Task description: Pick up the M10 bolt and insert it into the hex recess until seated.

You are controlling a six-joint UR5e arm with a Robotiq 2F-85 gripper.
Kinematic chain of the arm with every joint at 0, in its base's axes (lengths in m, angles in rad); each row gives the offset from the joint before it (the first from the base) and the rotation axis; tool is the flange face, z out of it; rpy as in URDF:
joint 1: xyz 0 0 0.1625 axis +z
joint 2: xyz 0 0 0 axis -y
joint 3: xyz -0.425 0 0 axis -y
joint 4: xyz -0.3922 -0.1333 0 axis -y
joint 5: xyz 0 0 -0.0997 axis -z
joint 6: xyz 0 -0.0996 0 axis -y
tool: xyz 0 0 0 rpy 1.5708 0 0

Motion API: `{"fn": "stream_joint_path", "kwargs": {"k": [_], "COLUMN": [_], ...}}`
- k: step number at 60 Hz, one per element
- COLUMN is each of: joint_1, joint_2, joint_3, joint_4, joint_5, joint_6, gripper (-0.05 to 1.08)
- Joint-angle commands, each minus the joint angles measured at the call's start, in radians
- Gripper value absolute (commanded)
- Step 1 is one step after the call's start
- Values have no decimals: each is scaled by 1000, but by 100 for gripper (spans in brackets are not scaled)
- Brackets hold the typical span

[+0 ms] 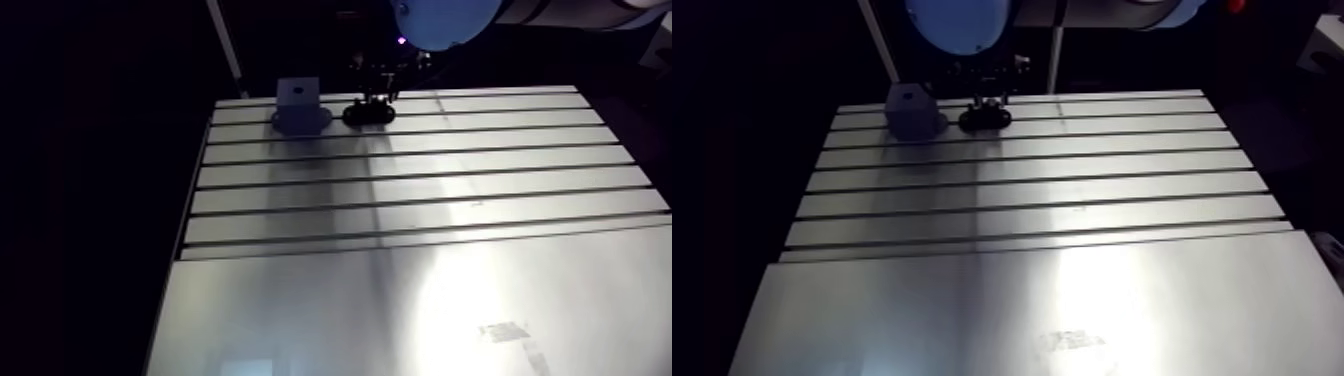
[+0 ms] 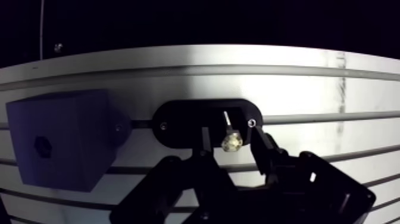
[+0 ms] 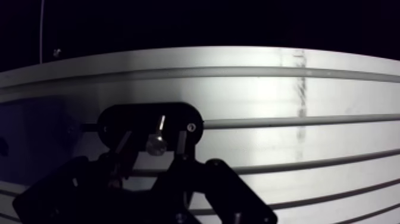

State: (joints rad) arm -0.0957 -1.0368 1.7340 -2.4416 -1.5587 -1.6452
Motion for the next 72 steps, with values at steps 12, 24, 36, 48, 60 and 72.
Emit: {"fn": "stream_joint_path", "kwargs": {"k": [12,24,36,48,60,72], "joint_1": [-1,-1,1,1,1,1], "joint_2": [-2,-4,-5,-7,-5,-5], "joint_3": [-1,-1,0,0,-1,0], "joint_4": [0,0,0,2,2,2], "joint_5": [1,1,1,1,1,1], "joint_6": [0,0,0,0,0,0], "gripper": [54,54,54,54,57,60]}}
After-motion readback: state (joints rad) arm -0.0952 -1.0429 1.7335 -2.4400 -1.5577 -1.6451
